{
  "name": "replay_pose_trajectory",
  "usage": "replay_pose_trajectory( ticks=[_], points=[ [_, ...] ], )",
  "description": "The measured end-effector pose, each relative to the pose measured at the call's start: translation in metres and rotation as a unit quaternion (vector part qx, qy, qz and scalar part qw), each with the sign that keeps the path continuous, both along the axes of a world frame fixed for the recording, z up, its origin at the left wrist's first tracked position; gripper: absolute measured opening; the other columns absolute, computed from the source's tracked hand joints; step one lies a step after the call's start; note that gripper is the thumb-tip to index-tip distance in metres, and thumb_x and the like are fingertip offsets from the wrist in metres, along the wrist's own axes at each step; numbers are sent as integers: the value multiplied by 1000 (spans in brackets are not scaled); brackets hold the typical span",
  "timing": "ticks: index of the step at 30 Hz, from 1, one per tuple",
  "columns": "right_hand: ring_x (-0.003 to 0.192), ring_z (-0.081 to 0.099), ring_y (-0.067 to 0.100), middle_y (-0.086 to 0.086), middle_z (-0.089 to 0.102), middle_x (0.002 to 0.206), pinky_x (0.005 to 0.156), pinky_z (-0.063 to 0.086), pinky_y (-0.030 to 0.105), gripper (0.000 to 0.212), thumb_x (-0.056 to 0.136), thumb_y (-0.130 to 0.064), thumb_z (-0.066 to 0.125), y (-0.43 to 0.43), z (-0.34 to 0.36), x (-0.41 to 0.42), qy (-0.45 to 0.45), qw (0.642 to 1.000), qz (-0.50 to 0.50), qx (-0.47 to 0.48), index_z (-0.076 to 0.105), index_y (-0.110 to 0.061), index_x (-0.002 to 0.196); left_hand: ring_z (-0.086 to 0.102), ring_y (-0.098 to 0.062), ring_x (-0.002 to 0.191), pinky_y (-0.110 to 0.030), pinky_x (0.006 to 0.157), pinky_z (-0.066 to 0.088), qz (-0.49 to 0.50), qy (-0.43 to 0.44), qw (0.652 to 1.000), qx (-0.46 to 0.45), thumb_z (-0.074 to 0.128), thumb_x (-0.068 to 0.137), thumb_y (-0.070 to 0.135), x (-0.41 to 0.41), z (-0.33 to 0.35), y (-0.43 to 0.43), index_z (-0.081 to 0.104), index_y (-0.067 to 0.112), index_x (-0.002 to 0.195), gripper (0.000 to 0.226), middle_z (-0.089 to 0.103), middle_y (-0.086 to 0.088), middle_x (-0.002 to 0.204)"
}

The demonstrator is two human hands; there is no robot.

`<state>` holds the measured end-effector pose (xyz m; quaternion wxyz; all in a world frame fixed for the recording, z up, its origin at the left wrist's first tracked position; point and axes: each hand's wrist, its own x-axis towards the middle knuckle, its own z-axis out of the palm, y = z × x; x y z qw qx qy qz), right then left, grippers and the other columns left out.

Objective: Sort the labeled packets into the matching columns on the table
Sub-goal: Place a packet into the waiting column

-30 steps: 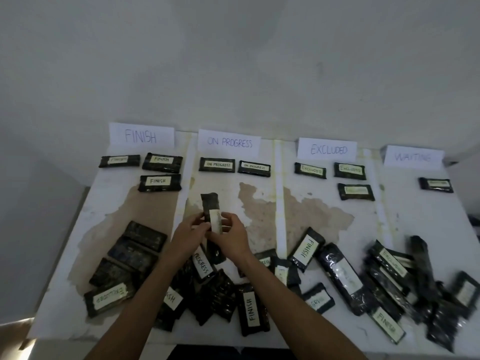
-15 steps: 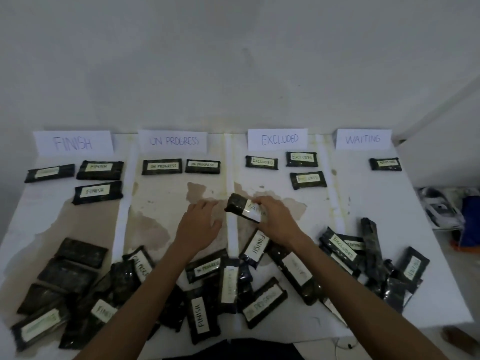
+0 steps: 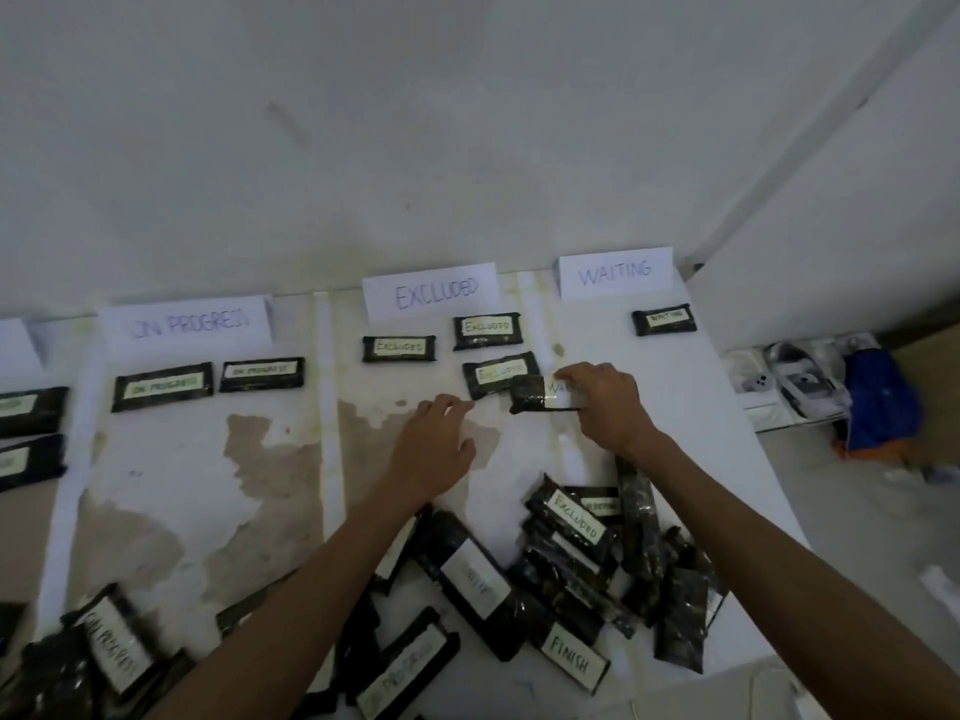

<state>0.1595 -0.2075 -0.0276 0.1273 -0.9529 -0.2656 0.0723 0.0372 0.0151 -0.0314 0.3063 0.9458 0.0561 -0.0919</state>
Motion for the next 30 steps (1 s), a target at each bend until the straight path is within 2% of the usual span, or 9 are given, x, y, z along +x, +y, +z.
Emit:
replay_pose_trajectory(
  ticks=[3, 6, 10, 14, 17, 21, 26, 30],
  points=[
    [96, 59, 35, 6, 66, 110, 80, 41, 42, 62, 59, 12, 61, -14, -7, 36, -15, 1000, 8, 5, 62, -14, 115, 48, -34, 112, -44, 90, 46, -6, -14, 1000, 7, 47, 78, 25, 34, -6, -18, 49, 9, 128, 52, 49, -13, 131],
    [86, 64, 36, 10, 69, 100, 74, 47, 42, 60, 53, 14, 65, -21, -16, 70, -29, 999, 28, 20, 65, -10, 108, 43, -32, 121, -41, 96, 43, -13, -25, 999, 18, 54, 83, 16, 67, -14, -31, 46, 10, 132, 50, 44, -12, 138],
    [84, 63, 36, 13, 69, 96, 74, 43, 37, 56, 54, 18, 63, -22, -32, 109, -29, 998, 37, 44, 65, -6, 105, 40, -34, 127, -44, 101, 38, -26, -37, 999, 25, 57, 81, 11, 101, -30, -40, 46, 10, 133, 53, 43, -15, 141],
    [80, 63, 38, 16, 69, 94, 74, 50, 43, 54, 53, 20, 60, -24, -45, 137, -23, 997, 52, 61, 65, -3, 101, 42, -36, 125, -52, 98, 43, -40, -49, 998, 29, 54, 78, 16, 128, -45, -45, 50, 8, 129, 52, 48, -17, 135],
    [81, 63, 38, 14, 69, 95, 74, 52, 45, 54, 54, 20, 58, -27, -56, 150, -18, 996, 53, 68, 65, -4, 102, 40, -40, 128, -54, 102, 38, -57, -48, 996, 51, 60, 78, 12, 139, -56, -49, 48, 5, 131, 55, 46, -21, 137],
    [88, 64, 33, 12, 69, 100, 78, 51, 42, 53, 55, 20, 62, -31, -67, 152, -34, 993, 68, 87, 64, -5, 102, 31, -35, 136, -50, 110, 30, -64, -38, 995, 68, 59, 82, 14, 147, -65, -57, 42, 7, 136, 58, 39, -18, 144],
    [99, 61, 32, 11, 67, 108, 90, 46, 47, 53, 59, 19, 60, -34, -72, 152, -36, 992, 72, 100, 63, -6, 106, 31, -35, 136, -48, 108, 28, -64, -67, 993, 79, 61, 81, 14, 144, -71, -61, 45, 7, 134, 56, 40, -18, 143],
    [104, 59, 32, 11, 65, 111, 99, 38, 52, 53, 63, 19, 58, -35, -71, 151, -30, 993, 69, 92, 61, -8, 109, 32, -35, 136, -47, 108, 28, -59, -88, 992, 71, 50, 81, 18, 131, -70, -59, 48, 7, 132, 52, 41, -17, 143]
  ],
)
